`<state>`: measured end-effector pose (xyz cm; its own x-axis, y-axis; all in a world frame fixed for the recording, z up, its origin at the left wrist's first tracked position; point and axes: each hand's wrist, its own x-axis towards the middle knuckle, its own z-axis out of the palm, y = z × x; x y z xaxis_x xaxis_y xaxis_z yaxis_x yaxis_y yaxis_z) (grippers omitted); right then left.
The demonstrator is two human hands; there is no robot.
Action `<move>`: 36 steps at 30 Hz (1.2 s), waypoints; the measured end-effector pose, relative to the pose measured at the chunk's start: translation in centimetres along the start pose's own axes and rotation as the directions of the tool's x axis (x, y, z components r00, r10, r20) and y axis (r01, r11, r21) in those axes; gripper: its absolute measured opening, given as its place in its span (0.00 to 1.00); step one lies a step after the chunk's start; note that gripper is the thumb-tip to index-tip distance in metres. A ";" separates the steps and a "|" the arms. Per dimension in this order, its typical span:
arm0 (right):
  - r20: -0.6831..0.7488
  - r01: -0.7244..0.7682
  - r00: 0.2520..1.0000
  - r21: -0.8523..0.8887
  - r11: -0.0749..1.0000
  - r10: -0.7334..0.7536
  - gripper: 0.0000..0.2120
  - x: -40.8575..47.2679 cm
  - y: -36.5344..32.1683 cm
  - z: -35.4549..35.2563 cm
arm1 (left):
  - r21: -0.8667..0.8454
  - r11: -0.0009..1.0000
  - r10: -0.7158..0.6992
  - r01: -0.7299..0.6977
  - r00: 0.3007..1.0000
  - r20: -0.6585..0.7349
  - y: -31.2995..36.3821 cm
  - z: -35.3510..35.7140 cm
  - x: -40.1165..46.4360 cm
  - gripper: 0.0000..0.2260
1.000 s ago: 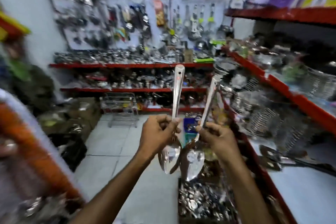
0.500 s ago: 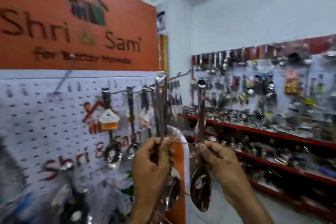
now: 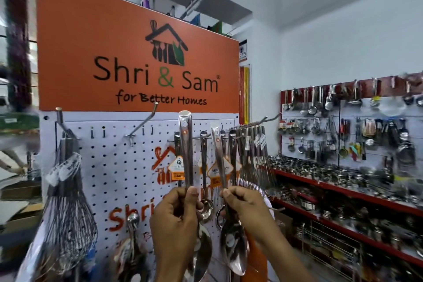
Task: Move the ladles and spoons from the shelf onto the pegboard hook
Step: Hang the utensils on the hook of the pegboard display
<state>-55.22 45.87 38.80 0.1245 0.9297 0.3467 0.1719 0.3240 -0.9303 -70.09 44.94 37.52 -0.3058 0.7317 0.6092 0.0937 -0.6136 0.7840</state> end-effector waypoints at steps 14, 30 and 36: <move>0.036 -0.011 0.999 -0.073 0.997 0.014 0.10 2.4 0.5 1.0 | 0.071 0.997 -0.012 0.011 1.000 0.018 0.3 0.1 0.0 0.10; -0.125 0.318 0.946 0.162 0.934 -0.300 0.07 1.5 -6.9 -0.1 | 0.463 0.847 0.143 -0.262 0.950 0.276 3.8 0.8 0.8 0.11; -0.134 0.245 0.966 0.184 0.952 -0.223 0.11 3.5 -6.5 -0.1 | 0.613 0.677 0.510 -0.406 0.860 0.006 5.9 -0.2 4.1 0.19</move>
<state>-55.83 47.03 46.10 0.2130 0.8020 0.5581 0.0142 0.5686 -0.8225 -70.95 44.23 44.64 -0.2096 0.3178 0.9247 0.7689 -0.5306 0.3566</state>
